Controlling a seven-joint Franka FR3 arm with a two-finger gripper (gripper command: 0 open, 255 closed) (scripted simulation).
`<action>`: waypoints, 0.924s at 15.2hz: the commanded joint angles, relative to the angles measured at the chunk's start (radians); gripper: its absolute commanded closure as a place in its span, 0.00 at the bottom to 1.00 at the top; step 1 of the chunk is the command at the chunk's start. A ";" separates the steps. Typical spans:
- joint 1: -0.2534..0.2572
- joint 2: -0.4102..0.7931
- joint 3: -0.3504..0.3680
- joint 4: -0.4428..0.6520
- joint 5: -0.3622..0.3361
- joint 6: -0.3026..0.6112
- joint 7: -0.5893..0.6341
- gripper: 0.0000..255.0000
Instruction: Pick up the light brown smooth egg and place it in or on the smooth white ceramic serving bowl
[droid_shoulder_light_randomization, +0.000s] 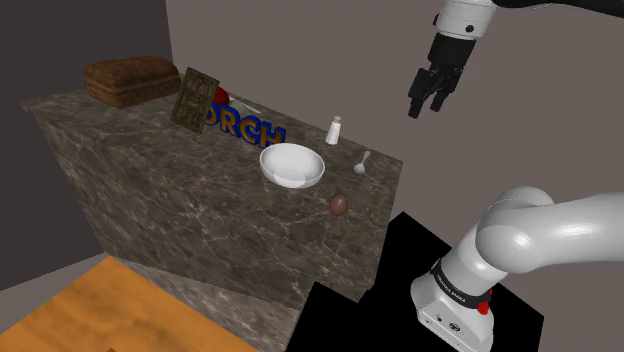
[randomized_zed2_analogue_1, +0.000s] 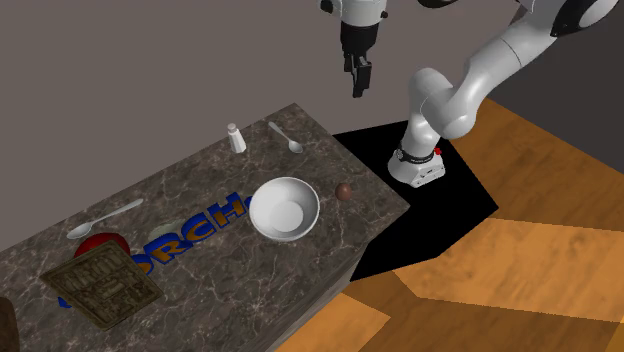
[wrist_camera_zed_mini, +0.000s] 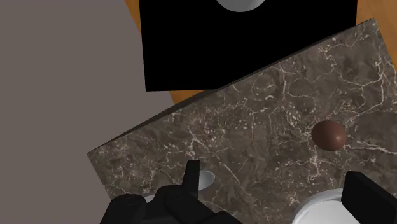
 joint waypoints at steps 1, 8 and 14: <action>0.000 0.000 0.000 0.000 0.000 0.000 0.000 0.00; 0.035 -0.068 0.135 -0.235 0.059 0.221 0.152 0.00; 0.071 -0.042 0.274 -0.382 0.111 0.435 0.293 0.00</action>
